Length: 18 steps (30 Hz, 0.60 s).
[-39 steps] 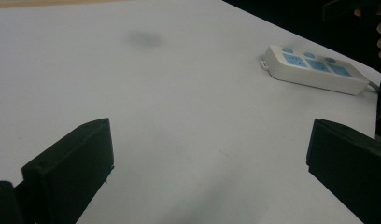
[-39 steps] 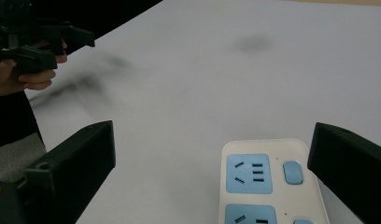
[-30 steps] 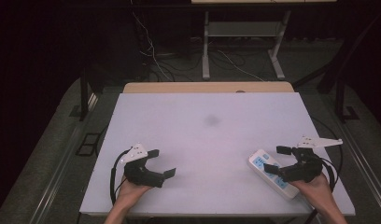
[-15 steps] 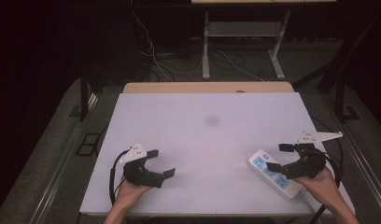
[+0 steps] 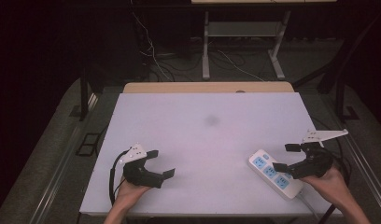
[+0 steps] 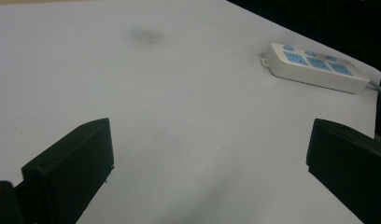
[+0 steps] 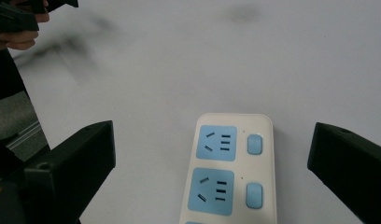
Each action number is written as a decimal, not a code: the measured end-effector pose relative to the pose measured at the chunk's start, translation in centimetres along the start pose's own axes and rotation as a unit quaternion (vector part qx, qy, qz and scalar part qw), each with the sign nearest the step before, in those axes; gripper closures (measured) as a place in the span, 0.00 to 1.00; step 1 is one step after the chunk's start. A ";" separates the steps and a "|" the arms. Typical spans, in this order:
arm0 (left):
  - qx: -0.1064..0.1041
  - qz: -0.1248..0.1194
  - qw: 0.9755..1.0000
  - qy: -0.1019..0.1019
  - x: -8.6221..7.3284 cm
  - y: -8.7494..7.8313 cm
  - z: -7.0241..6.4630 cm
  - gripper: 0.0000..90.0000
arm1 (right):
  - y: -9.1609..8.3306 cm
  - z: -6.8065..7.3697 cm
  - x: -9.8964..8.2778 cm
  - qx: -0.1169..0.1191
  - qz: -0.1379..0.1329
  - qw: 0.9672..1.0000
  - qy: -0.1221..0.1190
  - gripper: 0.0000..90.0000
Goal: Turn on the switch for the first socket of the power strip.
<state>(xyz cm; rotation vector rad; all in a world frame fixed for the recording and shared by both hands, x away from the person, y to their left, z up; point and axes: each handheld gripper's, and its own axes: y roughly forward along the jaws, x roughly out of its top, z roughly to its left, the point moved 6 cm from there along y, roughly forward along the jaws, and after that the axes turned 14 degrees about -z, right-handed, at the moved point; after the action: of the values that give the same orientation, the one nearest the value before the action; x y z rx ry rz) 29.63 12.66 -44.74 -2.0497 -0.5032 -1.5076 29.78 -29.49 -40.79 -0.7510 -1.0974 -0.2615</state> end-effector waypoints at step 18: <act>-0.002 0.003 1.000 0.000 -0.1 0.0 -0.1 0.00 | -2.6 -1.8 -0.6 -0.022 0.042 0.999 -0.006 0.01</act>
<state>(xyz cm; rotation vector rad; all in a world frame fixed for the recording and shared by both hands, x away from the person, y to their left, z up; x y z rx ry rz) 29.53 12.57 -44.82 -2.0535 -0.4935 -1.5054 29.32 -32.71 -40.67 -0.8367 -1.0719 -0.2113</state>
